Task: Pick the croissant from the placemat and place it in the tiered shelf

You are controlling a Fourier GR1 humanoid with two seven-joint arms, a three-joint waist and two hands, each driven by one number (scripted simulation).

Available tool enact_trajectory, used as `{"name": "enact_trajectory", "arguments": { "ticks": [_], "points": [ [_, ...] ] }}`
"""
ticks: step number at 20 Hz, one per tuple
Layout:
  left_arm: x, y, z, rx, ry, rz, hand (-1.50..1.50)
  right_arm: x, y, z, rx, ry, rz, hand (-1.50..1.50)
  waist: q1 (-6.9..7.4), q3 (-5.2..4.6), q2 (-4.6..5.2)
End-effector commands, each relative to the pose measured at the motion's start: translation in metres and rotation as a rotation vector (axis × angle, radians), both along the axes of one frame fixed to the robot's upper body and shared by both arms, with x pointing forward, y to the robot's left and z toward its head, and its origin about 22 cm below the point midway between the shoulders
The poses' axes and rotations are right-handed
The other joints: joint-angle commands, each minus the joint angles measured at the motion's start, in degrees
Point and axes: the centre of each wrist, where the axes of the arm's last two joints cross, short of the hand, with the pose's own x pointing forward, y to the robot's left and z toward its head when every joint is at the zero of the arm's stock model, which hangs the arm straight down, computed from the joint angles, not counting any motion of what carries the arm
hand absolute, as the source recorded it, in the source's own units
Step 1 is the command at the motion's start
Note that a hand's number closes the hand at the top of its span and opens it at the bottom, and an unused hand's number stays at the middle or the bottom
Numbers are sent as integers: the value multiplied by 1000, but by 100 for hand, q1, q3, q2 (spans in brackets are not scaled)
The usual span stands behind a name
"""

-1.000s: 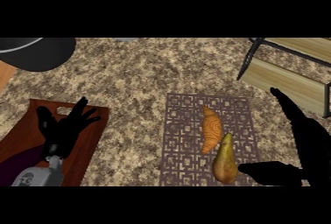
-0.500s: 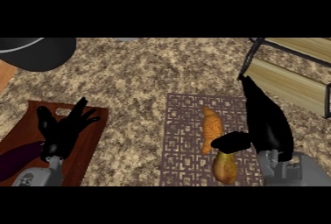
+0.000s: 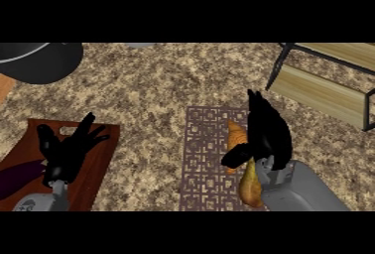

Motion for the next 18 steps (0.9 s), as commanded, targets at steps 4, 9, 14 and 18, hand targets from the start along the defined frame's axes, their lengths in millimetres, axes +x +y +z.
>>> {"name": "enact_trajectory", "arguments": {
  "ticks": [4,9,14,18],
  "points": [
    [-13,1,-14,-4,74,38,0,3,25,-5,-111,110,-205,-150,-24,-31,16],
    [-2,11,-2,0,88,17,0,8,39,-28,-131,117,-210,-150,-26,-28,37],
    [-6,22,10,16,61,22,0,12,32,-14,-140,141,-217,-150,-42,-27,15],
    [-9,3,-5,16,77,13,0,14,25,-44,-181,138,-252,-150,-47,-25,29]
  ]
}}
